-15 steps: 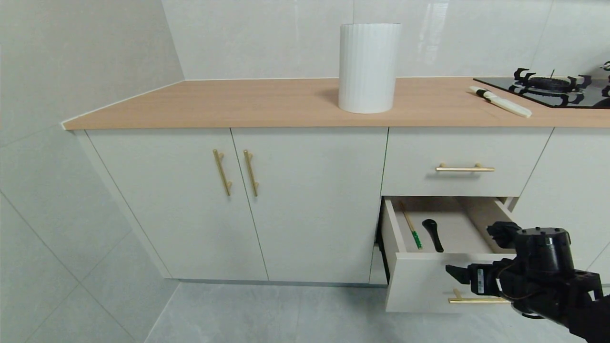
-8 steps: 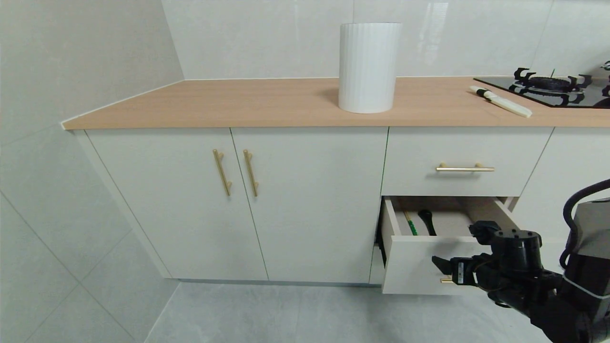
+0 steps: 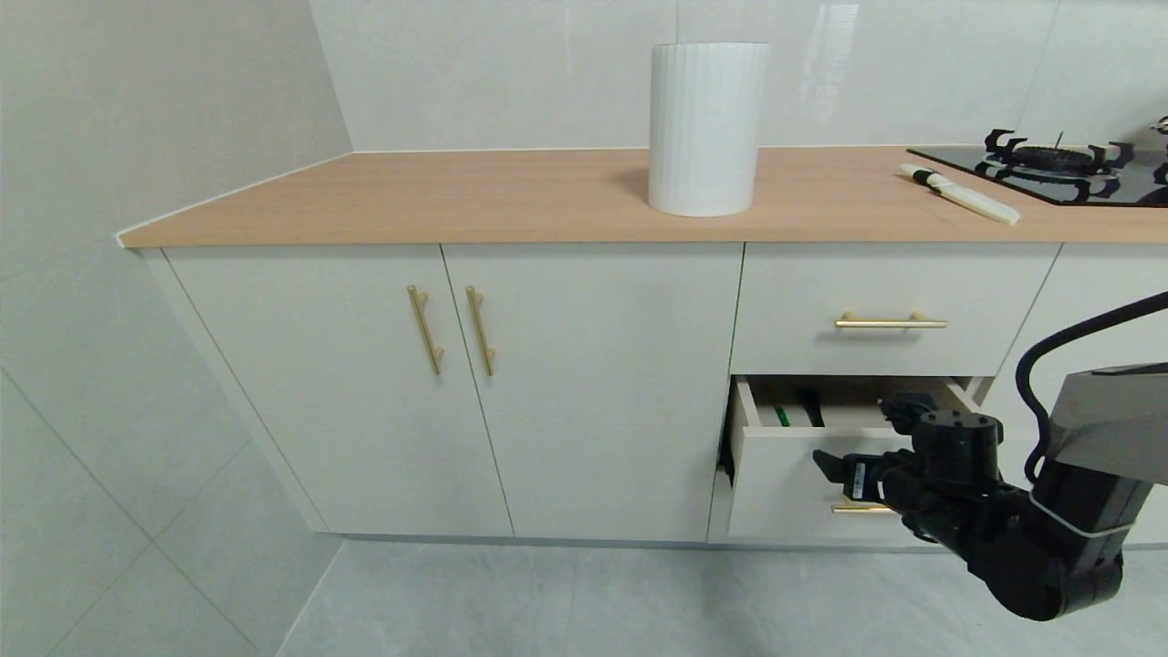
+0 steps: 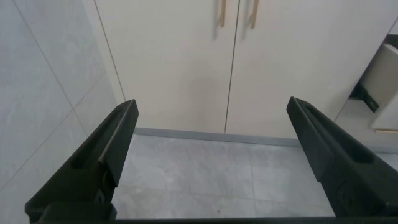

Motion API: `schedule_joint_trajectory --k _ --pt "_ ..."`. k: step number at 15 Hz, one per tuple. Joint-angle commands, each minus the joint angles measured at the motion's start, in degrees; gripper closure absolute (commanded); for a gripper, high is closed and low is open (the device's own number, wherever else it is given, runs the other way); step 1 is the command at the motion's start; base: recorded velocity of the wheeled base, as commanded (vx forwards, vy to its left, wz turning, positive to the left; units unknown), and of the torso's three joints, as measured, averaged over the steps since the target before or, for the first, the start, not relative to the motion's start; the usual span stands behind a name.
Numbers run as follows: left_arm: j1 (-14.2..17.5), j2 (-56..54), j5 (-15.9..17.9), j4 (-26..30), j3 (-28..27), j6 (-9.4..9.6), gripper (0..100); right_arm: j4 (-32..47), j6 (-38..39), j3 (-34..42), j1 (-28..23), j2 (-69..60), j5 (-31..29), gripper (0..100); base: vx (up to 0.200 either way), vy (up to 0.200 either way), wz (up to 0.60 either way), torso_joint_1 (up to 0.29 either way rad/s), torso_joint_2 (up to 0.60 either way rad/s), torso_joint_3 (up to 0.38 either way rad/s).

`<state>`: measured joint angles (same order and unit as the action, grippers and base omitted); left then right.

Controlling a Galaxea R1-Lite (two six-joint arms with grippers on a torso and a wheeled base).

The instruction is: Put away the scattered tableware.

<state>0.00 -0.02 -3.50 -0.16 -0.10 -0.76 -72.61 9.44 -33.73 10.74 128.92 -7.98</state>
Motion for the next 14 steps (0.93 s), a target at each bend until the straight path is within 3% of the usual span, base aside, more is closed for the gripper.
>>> schedule_joint_trajectory --k 1,14 --pt "0.0 0.0 0.0 0.0 0.0 -0.04 0 0.1 -0.1 -2.9 -1.2 1.6 0.0 0 0.0 0.0 0.0 0.0 0.0 0.0" --pt "0.0 0.0 0.0 0.0 0.0 -0.04 0 0.4 -0.3 -17.7 -4.5 9.6 -0.1 0 0.0 0.0 0.0 0.0 0.0 0.0"
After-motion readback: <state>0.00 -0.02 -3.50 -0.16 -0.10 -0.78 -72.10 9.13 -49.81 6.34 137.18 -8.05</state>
